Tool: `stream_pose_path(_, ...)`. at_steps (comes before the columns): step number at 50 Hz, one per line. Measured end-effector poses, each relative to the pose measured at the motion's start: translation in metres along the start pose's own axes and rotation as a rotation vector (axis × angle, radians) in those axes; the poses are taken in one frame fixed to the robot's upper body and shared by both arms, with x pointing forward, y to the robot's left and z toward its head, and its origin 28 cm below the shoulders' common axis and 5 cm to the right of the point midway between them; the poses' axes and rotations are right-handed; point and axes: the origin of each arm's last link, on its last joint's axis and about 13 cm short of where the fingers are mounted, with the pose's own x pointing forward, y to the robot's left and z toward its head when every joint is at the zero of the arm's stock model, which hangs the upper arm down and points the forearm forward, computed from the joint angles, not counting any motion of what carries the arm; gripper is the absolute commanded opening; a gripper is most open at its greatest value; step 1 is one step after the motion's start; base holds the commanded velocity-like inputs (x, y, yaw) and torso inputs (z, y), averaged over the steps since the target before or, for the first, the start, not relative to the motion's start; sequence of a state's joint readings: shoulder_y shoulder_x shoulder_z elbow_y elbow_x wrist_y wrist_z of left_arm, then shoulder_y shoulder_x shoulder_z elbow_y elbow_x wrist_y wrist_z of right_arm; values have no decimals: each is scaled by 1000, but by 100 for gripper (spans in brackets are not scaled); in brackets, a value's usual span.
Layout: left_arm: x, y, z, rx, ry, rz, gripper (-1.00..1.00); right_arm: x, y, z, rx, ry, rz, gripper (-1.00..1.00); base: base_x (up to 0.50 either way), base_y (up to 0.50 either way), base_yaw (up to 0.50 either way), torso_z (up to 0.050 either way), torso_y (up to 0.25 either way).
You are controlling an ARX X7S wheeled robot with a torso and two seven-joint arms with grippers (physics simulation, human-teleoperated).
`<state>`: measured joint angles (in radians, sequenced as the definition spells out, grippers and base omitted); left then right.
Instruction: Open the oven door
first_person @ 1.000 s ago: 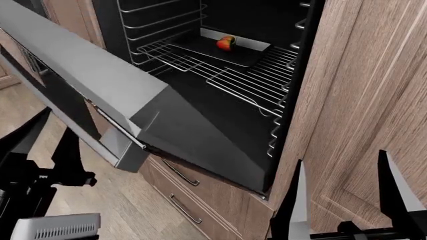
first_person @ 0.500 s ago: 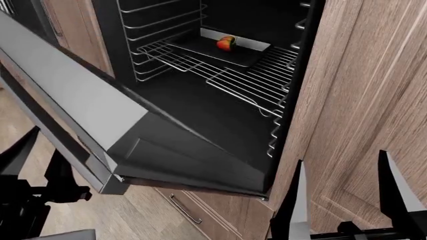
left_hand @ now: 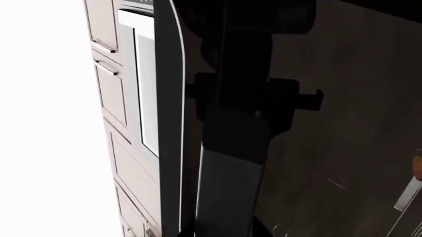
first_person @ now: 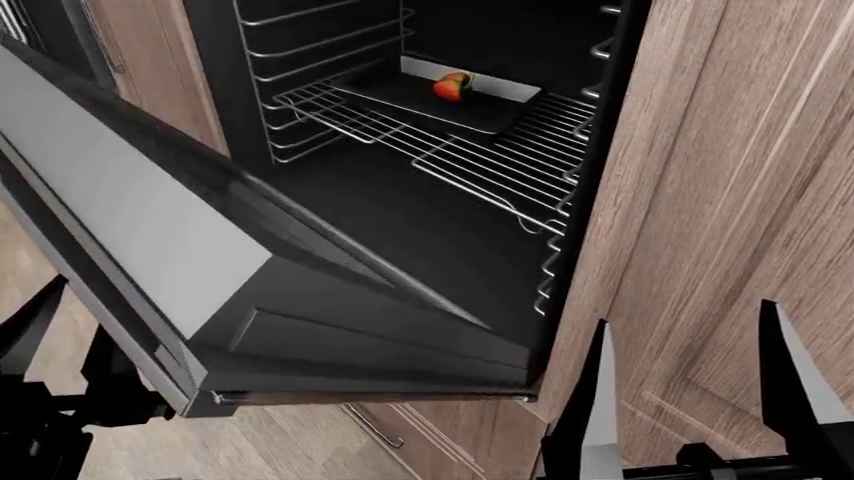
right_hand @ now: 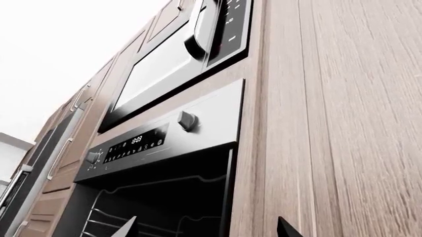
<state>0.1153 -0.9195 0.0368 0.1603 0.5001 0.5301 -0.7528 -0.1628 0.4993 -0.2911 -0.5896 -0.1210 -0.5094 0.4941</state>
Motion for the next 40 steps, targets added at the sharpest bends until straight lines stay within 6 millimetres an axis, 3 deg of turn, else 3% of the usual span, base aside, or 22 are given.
stream_pose_path(16, -5, 0, 0, -4, 2, 3, -100, 0, 0, 0, -2, 0, 4, 100, -1, -2, 0, 1, 4)
stream_pose_path(40, -48, -7, 0, -14, 32, 48, -100, 0, 0, -1, 3, 0, 8, 100, 0, 0, 0, 1, 4)
